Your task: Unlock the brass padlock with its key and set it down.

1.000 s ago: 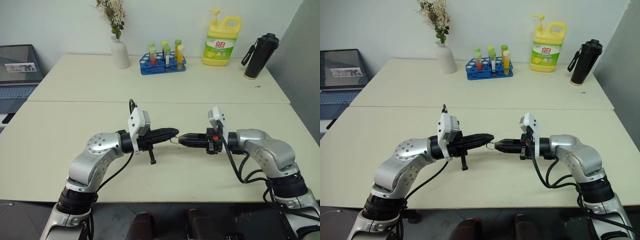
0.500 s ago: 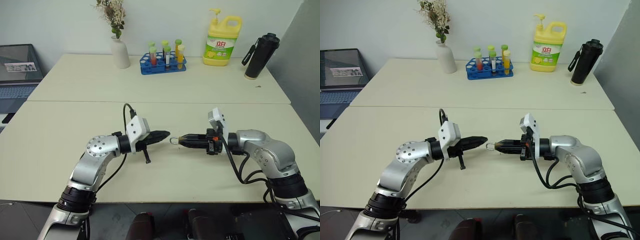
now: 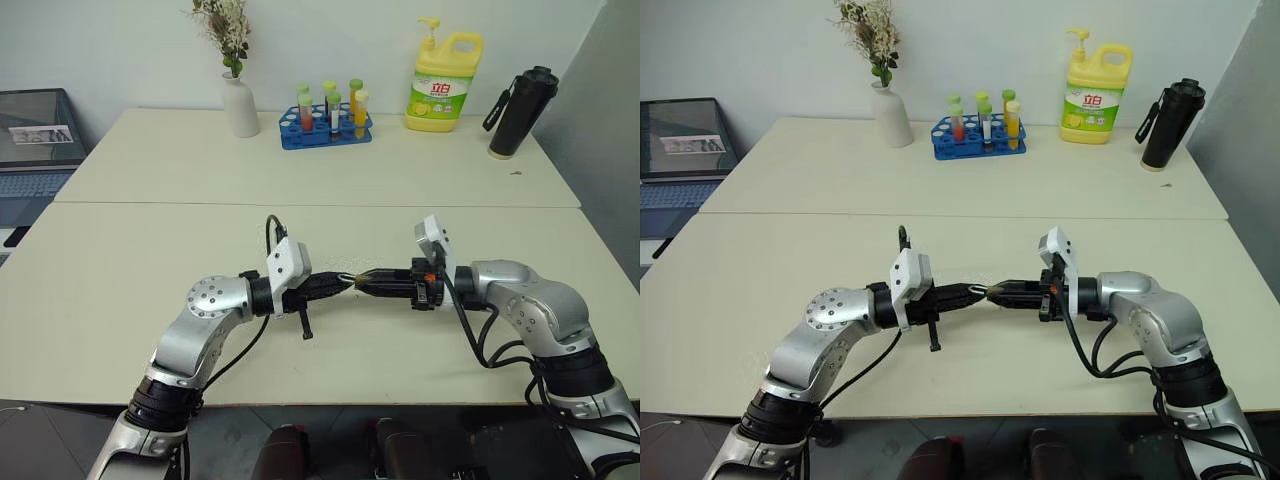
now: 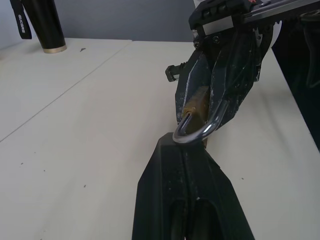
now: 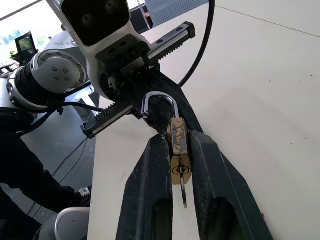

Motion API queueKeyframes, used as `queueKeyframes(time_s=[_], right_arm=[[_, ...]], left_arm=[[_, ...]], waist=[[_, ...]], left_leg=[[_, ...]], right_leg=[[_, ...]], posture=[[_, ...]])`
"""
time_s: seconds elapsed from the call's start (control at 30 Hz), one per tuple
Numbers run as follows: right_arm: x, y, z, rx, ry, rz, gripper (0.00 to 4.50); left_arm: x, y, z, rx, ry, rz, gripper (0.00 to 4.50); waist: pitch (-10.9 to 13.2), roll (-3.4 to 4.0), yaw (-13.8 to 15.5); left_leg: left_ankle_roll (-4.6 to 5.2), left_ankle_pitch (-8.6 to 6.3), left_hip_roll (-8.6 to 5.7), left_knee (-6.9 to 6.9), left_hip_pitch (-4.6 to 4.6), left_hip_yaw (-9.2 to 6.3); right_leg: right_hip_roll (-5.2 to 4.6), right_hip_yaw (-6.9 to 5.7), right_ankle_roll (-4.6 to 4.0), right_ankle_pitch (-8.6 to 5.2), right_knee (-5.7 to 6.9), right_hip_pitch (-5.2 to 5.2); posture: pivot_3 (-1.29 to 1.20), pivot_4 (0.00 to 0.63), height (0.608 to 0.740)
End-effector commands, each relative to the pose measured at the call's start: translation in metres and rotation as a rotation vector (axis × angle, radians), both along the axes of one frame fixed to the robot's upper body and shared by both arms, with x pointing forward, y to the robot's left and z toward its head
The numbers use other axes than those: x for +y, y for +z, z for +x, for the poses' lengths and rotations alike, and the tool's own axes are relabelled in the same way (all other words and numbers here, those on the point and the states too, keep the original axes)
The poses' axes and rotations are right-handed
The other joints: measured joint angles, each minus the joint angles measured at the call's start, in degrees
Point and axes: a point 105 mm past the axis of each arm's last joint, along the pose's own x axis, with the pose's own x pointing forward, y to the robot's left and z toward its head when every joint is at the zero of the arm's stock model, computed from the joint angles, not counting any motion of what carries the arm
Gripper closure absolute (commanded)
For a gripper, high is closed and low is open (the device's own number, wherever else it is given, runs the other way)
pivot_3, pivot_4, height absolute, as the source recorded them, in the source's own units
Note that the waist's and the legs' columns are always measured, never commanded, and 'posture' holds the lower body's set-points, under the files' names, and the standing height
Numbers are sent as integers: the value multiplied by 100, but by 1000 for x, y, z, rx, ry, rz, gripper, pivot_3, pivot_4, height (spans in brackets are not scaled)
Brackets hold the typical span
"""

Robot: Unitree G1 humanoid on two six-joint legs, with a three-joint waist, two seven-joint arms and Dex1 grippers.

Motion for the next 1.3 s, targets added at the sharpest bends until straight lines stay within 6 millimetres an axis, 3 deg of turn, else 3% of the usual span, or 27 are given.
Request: queueKeyframes(time_s=[0.03,0.43,0.97,1.3], right_arm=[[3,12,-3,-51,22,19,4326],[2,10,-2,-53,15,13,4326],[2,7,-4,-51,25,2,4326],[2,8,-5,-53,26,-1,4326]], left_arm=[[-4,17,-10,-28,-48,-35,4500],[3,25,-28,45,-97,-22,4500],[-1,47,-19,89,-56,-156,4500],[-2,49,-17,82,-47,-155,4500]], waist=[[0,0,-1],[2,0,-1],[2,-1,0],[3,-1,0]], left_leg=[[0,0,0,0,0,0],[0,0,0,0,0,1],[0,0,-2,0,0,1],[0,0,-2,0,0,1]], right_leg=[[0,0,0,0,0,0],[0,1,2,-1,-1,0],[0,1,2,-1,-1,0],[0,2,2,-1,-1,0]], posture=[[0,150,740],[0,150,740],[0,150,740],[0,150,740]])
